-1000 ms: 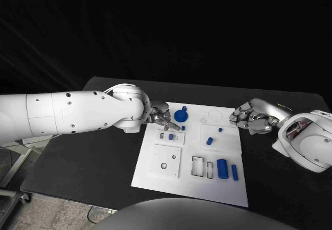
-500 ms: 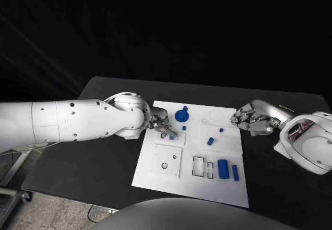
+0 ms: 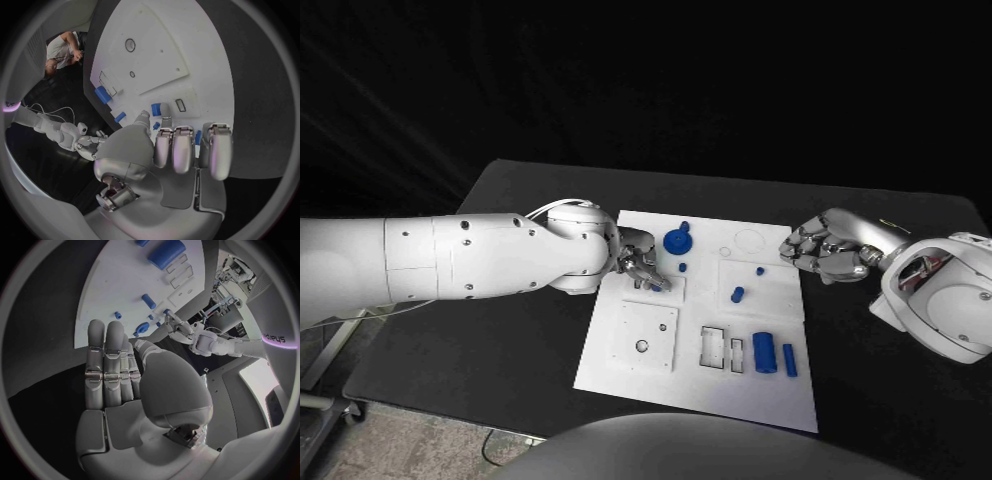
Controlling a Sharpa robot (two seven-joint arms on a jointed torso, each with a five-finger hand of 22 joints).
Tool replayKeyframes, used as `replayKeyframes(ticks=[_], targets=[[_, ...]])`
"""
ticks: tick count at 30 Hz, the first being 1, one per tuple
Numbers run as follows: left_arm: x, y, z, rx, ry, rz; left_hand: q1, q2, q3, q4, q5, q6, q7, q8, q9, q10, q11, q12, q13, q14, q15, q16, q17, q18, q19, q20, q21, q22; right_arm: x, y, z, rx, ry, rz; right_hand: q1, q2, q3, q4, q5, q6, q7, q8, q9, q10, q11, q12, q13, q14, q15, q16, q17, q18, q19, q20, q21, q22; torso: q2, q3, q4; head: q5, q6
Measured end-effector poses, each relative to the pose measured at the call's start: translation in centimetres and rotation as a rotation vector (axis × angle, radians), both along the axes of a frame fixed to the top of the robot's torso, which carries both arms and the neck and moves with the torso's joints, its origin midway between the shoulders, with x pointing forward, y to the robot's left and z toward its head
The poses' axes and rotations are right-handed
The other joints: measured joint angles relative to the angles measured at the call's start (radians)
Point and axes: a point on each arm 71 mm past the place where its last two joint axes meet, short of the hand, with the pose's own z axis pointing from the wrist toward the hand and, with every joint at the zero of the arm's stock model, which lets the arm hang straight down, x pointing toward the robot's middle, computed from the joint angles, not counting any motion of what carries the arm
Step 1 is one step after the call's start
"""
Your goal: Assemble the parts on the task board
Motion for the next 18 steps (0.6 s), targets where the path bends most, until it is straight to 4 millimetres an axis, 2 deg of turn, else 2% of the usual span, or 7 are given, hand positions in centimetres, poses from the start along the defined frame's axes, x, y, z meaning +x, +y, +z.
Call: replayKeyframes(ticks=[2, 8, 18], targets=[[-0.03, -0.14, -0.12, 0.001, 0.001, -0.003, 0.0, 0.0, 0.008, -0.003, 0.012, 0.006, 0.002, -0.01, -0.004, 0.0, 0.0, -0.001, 0.0, 0.0, 0.0, 0.0, 0.0, 0.0, 0.0, 0.0, 0.0, 0.0, 0.0, -0.02, -0.01, -0.001, 0.001, 0.0, 0.0, 0.0, 0.0, 0.0, 0.0, 0.0, 0.0, 0.0, 0.0, 0.0, 0.0, 0.0, -0.001, 0.0, 0.0, 0.0, 0.0, 0.0, 0.0, 0.0, 0.0, -0.001, 0.0, 0.0, 0.0, -0.001, 0.0], [0.02, -0.34, -0.32, 0.004, 0.001, -0.006, 0.016, -0.016, 0.052, -0.03, 0.082, 0.016, -0.002, -0.044, -0.018, 0.0, 0.0, -0.002, 0.0, 0.0, 0.0, -0.004, 0.0, 0.0, 0.0, 0.0, 0.0, 0.0, -0.02, -0.1, -0.04, -0.004, 0.005, -0.002, 0.0, 0.0, 0.0, 0.0, 0.004, 0.0, 0.0, 0.0, 0.001, 0.004, -0.004, 0.0, -0.003, 0.0, 0.0, -0.004, 0.0, 0.0, 0.0, 0.0, 0.0, -0.001, 0.0, 0.0, 0.0, -0.003, 0.0], [0.08, -0.38, -0.33, 0.007, 0.0, -0.008, 0.034, -0.034, 0.133, -0.063, 0.151, 0.029, -0.003, -0.079, -0.027, 0.0, 0.0, -0.008, 0.0, 0.0, 0.0, -0.008, 0.0, 0.0, 0.0, 0.0, 0.0, 0.0, -0.07, -0.17, -0.23, -0.015, 0.019, -0.006, 0.004, 0.004, 0.006, -0.006, 0.01, -0.003, 0.003, 0.0, 0.001, 0.011, -0.004, -0.004, -0.008, 0.0, 0.0, -0.004, 0.001, 0.0, 0.0, 0.0, -0.004, -0.003, 0.0, 0.0, 0.0006, -0.004, 0.0]])
